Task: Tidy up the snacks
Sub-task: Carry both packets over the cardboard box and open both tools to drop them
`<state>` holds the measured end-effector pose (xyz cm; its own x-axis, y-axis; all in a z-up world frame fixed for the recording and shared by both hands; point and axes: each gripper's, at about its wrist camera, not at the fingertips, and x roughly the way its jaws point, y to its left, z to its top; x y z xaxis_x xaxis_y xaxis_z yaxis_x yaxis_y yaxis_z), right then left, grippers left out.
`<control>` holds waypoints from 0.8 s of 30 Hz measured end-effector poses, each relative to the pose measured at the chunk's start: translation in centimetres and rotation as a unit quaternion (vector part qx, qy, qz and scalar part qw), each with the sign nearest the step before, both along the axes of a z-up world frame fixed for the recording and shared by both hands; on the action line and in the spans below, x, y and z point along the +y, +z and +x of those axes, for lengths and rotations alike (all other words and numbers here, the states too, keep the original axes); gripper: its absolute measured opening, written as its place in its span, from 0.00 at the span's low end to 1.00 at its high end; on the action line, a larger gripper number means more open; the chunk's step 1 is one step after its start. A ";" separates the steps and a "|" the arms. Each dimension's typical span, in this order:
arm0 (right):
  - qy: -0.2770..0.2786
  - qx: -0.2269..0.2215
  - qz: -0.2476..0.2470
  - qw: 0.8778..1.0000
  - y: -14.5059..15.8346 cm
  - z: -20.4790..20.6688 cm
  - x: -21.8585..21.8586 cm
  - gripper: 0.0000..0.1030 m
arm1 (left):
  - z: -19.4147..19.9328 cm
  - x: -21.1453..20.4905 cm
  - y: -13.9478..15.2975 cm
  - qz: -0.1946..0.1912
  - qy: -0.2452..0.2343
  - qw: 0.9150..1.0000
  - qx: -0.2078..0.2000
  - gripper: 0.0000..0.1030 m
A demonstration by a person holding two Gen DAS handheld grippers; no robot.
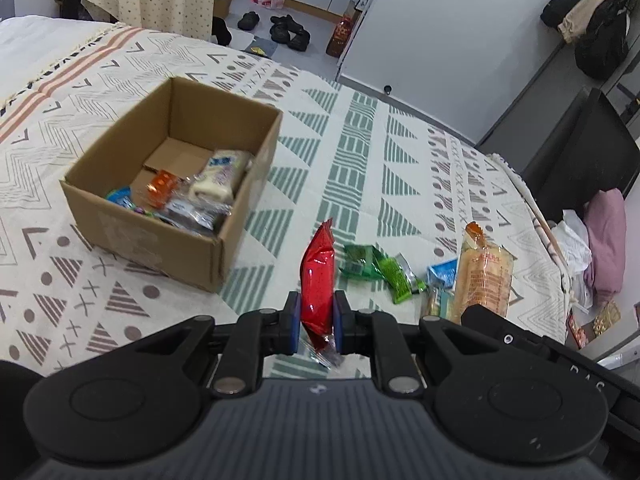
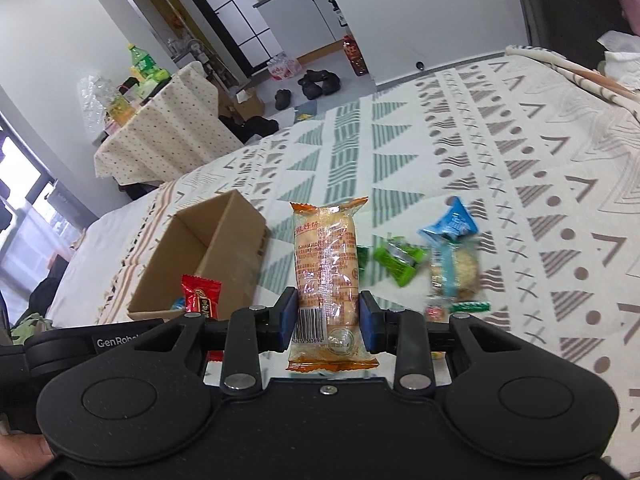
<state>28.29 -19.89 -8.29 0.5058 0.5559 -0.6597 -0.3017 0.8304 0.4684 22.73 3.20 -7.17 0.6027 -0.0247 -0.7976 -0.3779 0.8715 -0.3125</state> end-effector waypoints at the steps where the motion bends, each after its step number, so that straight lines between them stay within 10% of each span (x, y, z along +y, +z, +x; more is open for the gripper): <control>1: 0.002 -0.002 0.000 1.000 0.2 0.0 0.4 0.31 | 0.0 0.3 0.1 -0.001 0.001 1.000 -0.001 0.15; 24: 0.043 -0.033 0.009 0.998 2.5 0.3 9.5 0.31 | 0.1 9.1 0.7 -0.017 0.044 0.999 -0.017 0.15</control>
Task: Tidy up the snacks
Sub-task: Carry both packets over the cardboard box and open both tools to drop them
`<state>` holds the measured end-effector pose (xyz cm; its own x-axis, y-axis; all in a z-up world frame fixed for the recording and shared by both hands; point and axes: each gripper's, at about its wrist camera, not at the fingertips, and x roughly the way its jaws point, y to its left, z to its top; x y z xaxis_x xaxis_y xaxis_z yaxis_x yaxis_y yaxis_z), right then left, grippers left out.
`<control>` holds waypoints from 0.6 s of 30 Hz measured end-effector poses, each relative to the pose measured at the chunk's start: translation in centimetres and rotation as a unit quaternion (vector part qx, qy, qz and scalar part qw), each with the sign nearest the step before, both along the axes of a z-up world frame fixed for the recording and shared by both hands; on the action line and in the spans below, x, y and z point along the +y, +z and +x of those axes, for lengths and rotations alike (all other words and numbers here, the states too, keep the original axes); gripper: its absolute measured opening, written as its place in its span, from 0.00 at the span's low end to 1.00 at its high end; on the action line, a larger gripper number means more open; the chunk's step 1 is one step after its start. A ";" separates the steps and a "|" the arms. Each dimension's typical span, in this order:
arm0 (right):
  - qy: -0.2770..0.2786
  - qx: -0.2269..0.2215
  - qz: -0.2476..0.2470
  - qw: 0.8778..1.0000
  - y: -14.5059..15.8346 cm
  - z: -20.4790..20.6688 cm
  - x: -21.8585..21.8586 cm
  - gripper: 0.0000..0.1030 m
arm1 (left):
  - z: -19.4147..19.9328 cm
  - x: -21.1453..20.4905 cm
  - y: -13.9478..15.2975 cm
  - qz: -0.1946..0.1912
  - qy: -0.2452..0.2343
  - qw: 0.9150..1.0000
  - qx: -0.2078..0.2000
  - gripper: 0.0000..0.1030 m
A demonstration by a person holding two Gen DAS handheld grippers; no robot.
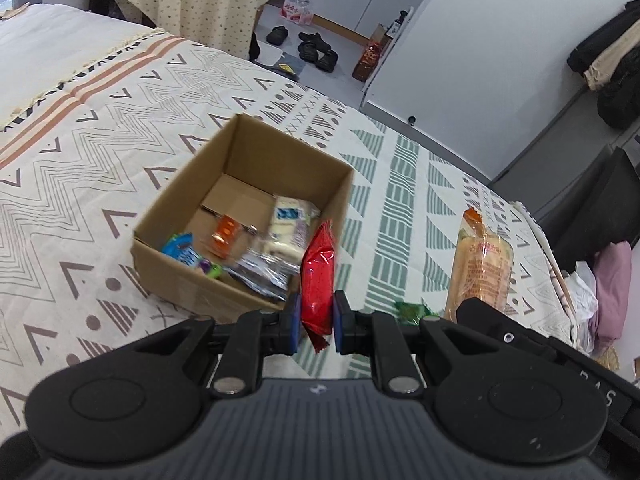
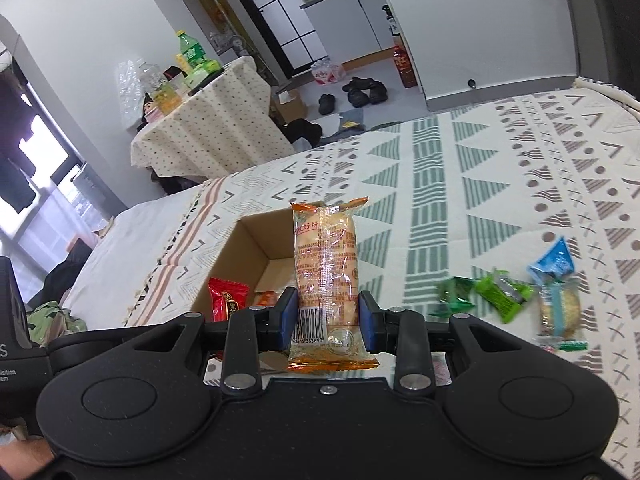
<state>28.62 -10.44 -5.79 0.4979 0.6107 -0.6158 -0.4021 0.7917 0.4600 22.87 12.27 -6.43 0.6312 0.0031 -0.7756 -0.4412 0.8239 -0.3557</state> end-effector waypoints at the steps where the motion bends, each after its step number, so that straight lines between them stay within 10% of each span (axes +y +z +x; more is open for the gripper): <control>1: 0.001 -0.001 0.000 1.000 0.0 0.0 0.4 0.31 | 0.1 0.5 0.0 0.000 0.002 1.000 0.000 0.15; 18: 0.011 0.011 0.003 1.000 -0.2 2.0 6.4 0.31 | 2.6 6.7 -0.3 -0.007 0.026 1.000 0.004 0.15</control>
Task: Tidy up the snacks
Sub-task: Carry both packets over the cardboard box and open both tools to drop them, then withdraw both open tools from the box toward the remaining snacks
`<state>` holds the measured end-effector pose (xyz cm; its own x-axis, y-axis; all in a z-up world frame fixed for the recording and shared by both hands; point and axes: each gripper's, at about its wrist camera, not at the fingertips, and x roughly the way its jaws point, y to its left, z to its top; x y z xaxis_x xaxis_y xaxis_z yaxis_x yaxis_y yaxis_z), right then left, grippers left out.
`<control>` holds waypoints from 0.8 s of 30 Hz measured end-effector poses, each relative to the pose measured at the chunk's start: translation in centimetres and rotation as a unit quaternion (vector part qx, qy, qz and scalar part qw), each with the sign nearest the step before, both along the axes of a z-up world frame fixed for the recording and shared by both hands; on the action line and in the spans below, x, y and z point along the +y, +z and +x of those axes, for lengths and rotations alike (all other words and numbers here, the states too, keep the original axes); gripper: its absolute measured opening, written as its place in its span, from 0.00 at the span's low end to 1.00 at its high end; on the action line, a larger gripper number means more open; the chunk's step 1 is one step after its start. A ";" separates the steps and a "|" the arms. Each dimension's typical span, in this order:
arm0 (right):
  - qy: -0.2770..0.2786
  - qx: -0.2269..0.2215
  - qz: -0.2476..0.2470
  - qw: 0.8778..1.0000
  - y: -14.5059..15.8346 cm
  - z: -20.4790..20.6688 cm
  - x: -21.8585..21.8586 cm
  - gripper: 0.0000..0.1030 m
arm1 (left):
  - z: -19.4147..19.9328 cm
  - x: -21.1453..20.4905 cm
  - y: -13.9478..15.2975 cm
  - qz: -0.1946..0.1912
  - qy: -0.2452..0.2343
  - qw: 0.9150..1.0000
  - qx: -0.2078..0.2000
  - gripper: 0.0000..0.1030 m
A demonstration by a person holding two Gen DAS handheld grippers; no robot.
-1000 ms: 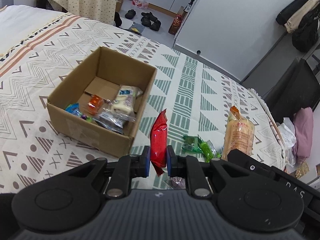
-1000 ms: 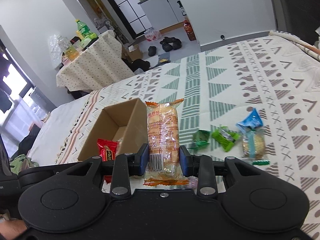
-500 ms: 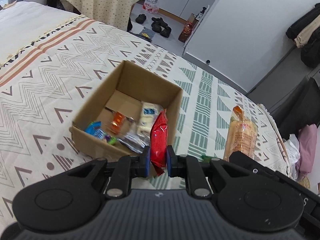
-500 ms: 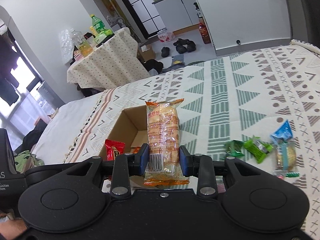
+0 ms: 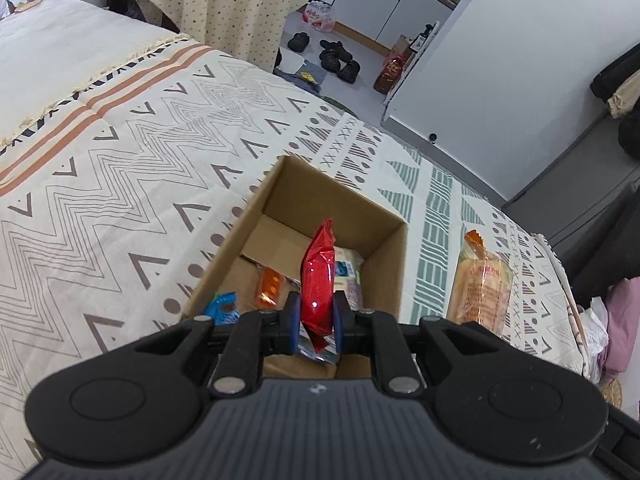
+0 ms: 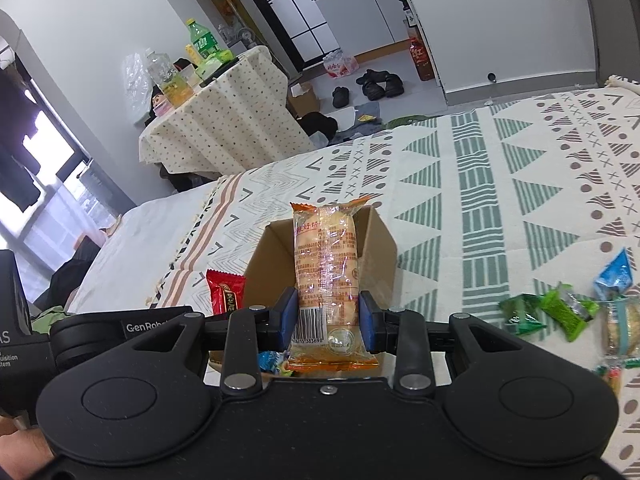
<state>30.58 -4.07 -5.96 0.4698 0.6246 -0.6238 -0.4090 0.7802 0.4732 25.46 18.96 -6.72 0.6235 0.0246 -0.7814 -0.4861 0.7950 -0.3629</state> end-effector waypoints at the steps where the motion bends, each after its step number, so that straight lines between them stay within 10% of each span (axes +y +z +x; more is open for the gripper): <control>1: 0.001 0.002 -0.001 1.000 0.0 0.1 0.3 0.31 | 0.2 0.3 -0.1 -0.002 0.000 1.000 0.003 0.15; 15: 0.025 0.016 -0.005 1.000 -0.7 0.3 3.7 0.32 | -0.8 2.7 -0.9 -0.002 0.032 0.999 0.033 0.45; 24: -0.001 0.022 -0.011 1.000 -0.3 -0.2 2.4 0.51 | -1.9 1.9 0.2 0.026 0.044 0.998 0.038 0.74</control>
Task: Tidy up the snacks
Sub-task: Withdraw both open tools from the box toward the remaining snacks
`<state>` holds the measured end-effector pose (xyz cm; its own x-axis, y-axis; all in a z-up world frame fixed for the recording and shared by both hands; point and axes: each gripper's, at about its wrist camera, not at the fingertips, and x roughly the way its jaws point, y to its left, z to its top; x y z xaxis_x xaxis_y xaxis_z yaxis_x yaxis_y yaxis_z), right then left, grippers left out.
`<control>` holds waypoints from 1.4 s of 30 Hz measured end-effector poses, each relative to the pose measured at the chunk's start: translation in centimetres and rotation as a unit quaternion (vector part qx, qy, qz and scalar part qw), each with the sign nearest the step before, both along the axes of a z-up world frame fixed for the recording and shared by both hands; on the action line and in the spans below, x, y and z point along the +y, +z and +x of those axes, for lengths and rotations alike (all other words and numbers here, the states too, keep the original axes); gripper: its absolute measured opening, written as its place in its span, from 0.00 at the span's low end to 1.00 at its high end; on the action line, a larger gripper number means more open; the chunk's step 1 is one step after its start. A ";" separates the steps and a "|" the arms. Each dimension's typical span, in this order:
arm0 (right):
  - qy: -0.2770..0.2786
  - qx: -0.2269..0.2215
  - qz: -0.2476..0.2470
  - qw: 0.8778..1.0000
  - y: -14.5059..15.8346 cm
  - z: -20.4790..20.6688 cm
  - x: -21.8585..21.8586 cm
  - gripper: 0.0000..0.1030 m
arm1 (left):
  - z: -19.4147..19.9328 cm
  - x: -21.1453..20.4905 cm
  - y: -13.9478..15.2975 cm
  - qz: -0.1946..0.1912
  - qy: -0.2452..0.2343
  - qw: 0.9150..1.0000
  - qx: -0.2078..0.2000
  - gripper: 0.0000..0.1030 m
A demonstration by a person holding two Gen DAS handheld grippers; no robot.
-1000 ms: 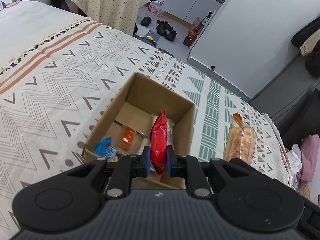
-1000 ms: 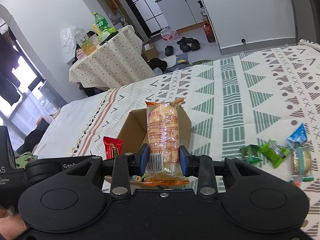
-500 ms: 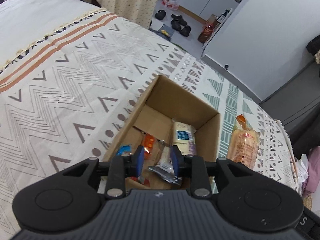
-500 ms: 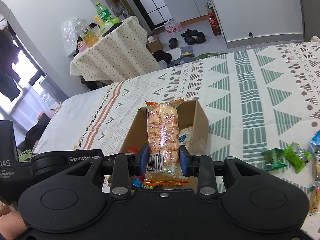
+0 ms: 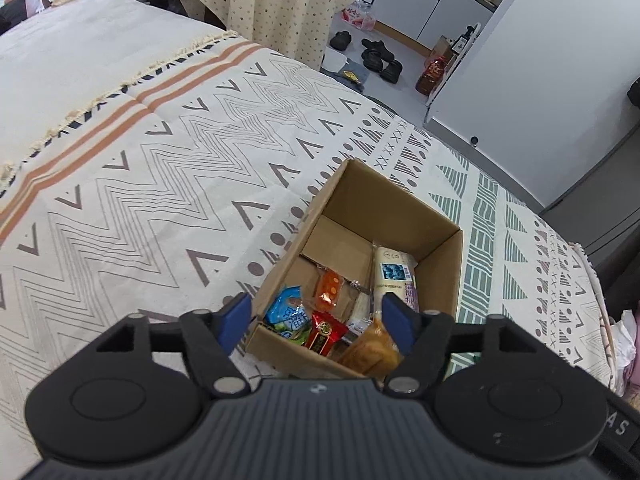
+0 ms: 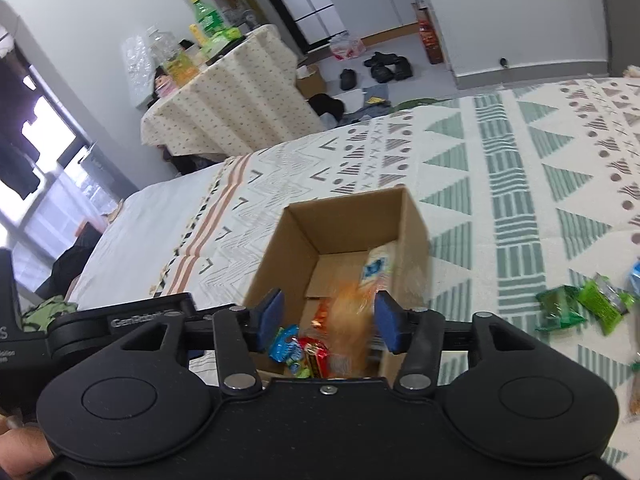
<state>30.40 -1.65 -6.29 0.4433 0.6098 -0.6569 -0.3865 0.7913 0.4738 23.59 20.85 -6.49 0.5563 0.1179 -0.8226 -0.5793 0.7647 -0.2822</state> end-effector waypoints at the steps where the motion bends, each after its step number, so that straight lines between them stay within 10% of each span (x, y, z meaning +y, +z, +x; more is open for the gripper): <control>1: -0.005 0.001 -0.001 1.000 0.1 -0.1 -0.5 0.52 | -0.1 -0.3 0.1 0.002 -0.001 1.000 0.000 0.75; 20: -0.060 -0.002 -0.017 0.998 0.0 -2.6 -9.2 0.82 | -1.7 -7.5 0.6 0.022 -0.039 0.999 0.011 1.00; 42: -0.092 -0.004 -0.008 0.996 -1.1 -3.9 -18.8 0.96 | -1.9 -16.4 0.5 0.023 -0.082 0.996 -0.004 1.00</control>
<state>26.49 -20.45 -7.43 0.5523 0.5072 -0.6616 -0.2385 0.8566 0.4576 21.71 4.45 -5.97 0.5773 0.0635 -0.8140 -0.4442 0.8609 -0.2479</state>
